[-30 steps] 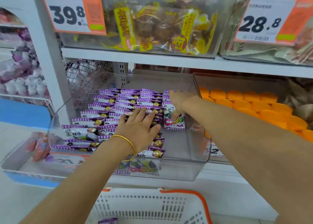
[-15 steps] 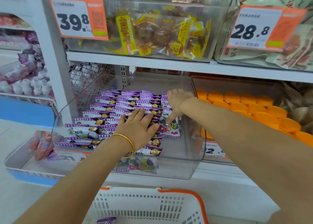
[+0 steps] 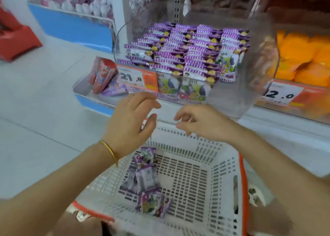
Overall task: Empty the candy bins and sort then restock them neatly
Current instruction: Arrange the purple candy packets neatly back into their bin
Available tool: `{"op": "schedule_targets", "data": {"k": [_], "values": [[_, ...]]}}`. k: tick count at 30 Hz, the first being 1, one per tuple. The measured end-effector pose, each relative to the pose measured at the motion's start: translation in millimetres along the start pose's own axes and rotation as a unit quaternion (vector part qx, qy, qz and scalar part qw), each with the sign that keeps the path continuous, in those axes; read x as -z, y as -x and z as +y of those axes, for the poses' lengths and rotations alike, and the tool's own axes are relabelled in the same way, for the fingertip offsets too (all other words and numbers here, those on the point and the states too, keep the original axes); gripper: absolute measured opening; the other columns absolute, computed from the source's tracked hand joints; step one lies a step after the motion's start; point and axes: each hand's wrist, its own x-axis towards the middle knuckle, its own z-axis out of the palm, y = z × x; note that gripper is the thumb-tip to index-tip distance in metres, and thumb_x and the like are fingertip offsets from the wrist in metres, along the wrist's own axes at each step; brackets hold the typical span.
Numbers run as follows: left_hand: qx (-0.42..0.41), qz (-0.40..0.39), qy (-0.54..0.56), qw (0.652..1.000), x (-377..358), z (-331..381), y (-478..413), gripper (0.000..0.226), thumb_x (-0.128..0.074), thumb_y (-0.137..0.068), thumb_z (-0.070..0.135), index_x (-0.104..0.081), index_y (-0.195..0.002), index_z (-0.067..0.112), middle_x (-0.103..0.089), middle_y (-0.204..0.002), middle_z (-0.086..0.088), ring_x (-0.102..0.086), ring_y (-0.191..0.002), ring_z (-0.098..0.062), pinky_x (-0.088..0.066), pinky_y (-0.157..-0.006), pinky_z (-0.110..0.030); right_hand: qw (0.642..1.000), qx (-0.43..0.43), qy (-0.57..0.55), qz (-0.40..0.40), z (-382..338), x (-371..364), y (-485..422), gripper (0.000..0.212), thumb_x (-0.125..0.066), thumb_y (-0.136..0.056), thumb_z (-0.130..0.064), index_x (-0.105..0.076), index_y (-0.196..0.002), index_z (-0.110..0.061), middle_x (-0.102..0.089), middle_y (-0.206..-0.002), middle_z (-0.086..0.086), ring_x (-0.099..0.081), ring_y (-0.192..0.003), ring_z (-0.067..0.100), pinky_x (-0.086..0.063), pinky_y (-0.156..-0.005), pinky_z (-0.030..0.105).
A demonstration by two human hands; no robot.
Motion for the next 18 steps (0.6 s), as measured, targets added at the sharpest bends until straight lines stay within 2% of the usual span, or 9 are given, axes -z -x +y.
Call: {"op": "schedule_targets", "data": {"k": [3,5,7,9,12,15,16,18], "values": [[0.044,-0.111,-0.034,0.992,-24,-30,41,0.031,-0.042,-0.081,0.02,-0.066,-0.096,0.008,-0.063,-0.108,-0.013,-0.06,-0.094,-0.036,-0.047,-0.08,-0.042,0.992,-0.078,0.018,-0.102,50,-79,-39,0.029,-0.055,-0.096,-0.026,-0.059,-0.115,-0.005,-0.061,-0.108,0.01,-0.06,-0.083,0.02,-0.049,-0.067,0.028],[0.083,-0.151,-0.038,0.984,-42,-50,65,0.031,-0.041,-0.078,0.019,-0.067,-0.09,0.009,-0.064,-0.102,-0.013,-0.06,-0.09,-0.035,-0.045,-0.081,-0.036,0.98,-0.143,-0.004,-0.137,77,-123,-55,0.036,-0.05,-0.098,-0.023,-0.055,-0.118,0.007,-0.058,-0.117,0.026,-0.062,-0.093,0.038,-0.054,-0.079,0.045],[0.151,-0.173,-0.03,0.973,-59,-66,85,0.026,-0.046,-0.079,0.015,-0.069,-0.089,0.01,-0.064,-0.1,-0.011,-0.061,-0.089,-0.036,-0.049,-0.08,-0.039,0.969,-0.192,-0.017,-0.154,96,-158,-66,0.042,-0.048,-0.099,-0.021,-0.048,-0.123,0.014,-0.05,-0.124,0.038,-0.057,-0.103,0.048,-0.048,-0.086,0.052],[0.233,-0.194,-0.028,0.952,-81,-81,104,0.019,-0.055,-0.083,0.009,-0.068,-0.096,0.012,-0.061,-0.107,-0.009,-0.06,-0.096,-0.034,-0.05,-0.084,-0.041,0.967,-0.205,-0.029,-0.147,106,-186,-79,0.045,-0.05,-0.098,-0.024,-0.046,-0.126,0.01,-0.051,-0.126,0.034,-0.057,-0.105,0.045,-0.049,-0.086,0.048],[0.344,-0.247,-0.007,0.906,-115,-98,125,0.018,-0.056,-0.089,0.013,-0.065,-0.104,0.014,-0.055,-0.111,-0.007,-0.058,-0.093,-0.028,-0.049,-0.084,-0.04,0.969,-0.194,-0.035,-0.149,118,-217,-110,0.046,-0.054,-0.096,-0.025,-0.042,-0.136,-0.004,-0.047,-0.139,0.017,-0.055,-0.114,0.03,-0.044,-0.087,0.031],[0.431,-0.282,0.04,0.856,-153,-108,144,0.023,-0.054,-0.093,0.019,-0.059,-0.115,0.013,-0.051,-0.116,-0.006,-0.057,-0.089,-0.023,-0.048,-0.083,-0.033,0.971,-0.186,-0.059,-0.137,125,-241,-139,0.051,-0.057,-0.094,-0.025,-0.038,-0.139,-0.009,-0.043,-0.143,0.011,-0.056,-0.085,0.013,-0.042,-0.07,0.024],[0.458,-0.29,0.06,0.838,-168,-113,150,0.026,-0.055,-0.093,0.021,-0.058,-0.118,0.012,-0.051,-0.118,-0.008,-0.057,-0.093,-0.025,-0.048,-0.086,-0.033,0.972,-0.182,-0.062,-0.138,129,-250,-150,0.053,-0.057,-0.094,-0.024,-0.037,-0.14,-0.008,-0.044,-0.143,0.01,-0.056,-0.087,0.013,-0.045,-0.074,0.025],[0.505,-0.3,0.079,0.805,-193,-124,160,0.029,-0.055,-0.094,0.022,-0.057,-0.119,0.009,-0.055,-0.119,-0.011,-0.057,-0.101,-0.027,-0.046,-0.089,-0.034,0.97,-0.185,-0.054,-0.147,135,-268,-168,0.056,-0.06,-0.091,-0.026,-0.037,-0.139,-0.008,-0.048,-0.136,0.01,-0.056,-0.11,0.023,-0.046,-0.095,0.034]]}}
